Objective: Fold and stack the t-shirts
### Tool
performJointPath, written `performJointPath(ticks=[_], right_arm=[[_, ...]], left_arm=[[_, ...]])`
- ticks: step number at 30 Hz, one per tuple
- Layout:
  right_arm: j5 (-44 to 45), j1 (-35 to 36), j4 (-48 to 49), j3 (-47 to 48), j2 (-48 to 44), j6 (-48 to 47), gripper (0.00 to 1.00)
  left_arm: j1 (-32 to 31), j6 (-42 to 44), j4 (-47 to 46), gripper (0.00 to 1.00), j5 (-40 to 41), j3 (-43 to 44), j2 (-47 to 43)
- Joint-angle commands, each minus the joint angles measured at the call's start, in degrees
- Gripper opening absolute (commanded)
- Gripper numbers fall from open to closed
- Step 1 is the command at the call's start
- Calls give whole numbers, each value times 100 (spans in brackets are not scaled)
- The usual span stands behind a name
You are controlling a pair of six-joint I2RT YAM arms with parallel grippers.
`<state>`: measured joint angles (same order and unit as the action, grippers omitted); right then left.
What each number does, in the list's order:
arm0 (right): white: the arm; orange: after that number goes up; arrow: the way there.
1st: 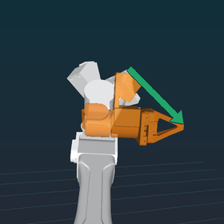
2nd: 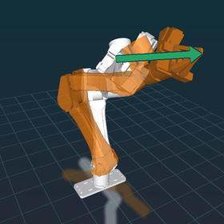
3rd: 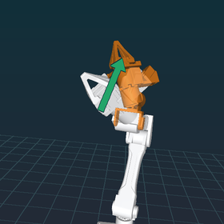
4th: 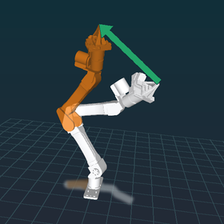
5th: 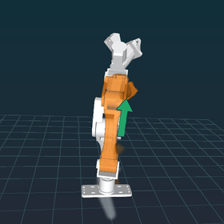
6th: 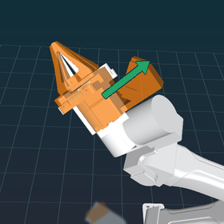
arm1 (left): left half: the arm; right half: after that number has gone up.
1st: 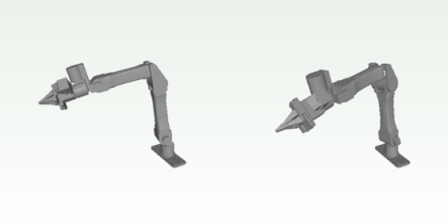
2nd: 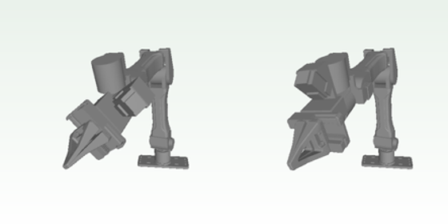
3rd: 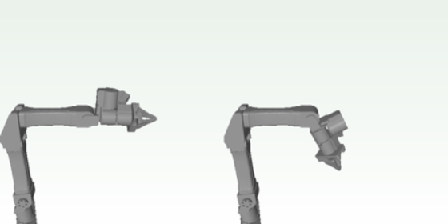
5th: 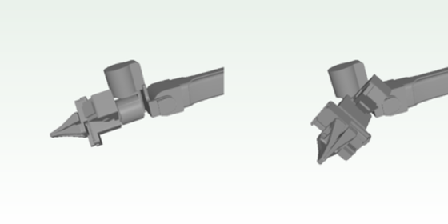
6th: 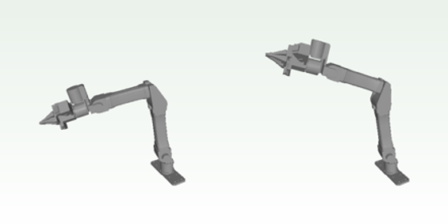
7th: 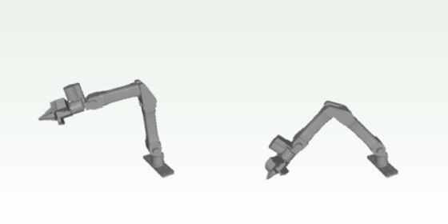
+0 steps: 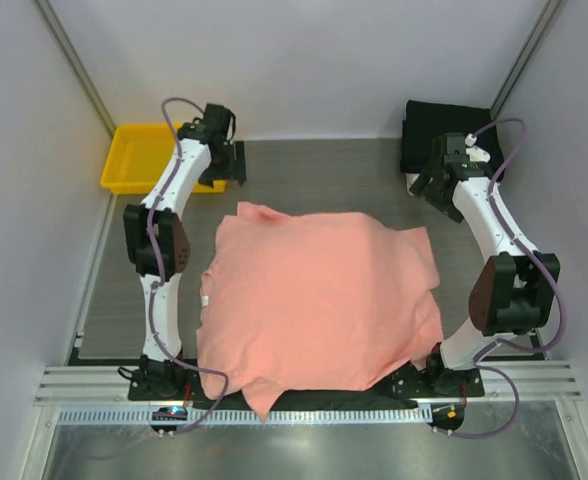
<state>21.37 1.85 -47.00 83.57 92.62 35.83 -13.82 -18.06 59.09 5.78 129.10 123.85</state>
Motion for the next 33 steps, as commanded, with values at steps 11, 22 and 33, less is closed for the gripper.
performJointPath(ticks=[11, 22, 33], right_arm=[[-1336, 184, 1088, -1939, -2071, -191, 98], [-1495, 431, 1325, -3083, -1493, -33, 99], [-1398, 747, 1738, -2680, 317, -24, 100]], left_arm=[[-76, -627, -977, 77, 72, -4036, -3208], [-427, -1594, -2586, 72, -760, -6423, -3747], [-718, -2008, -3148, 64, -438, -6423, -2016]])
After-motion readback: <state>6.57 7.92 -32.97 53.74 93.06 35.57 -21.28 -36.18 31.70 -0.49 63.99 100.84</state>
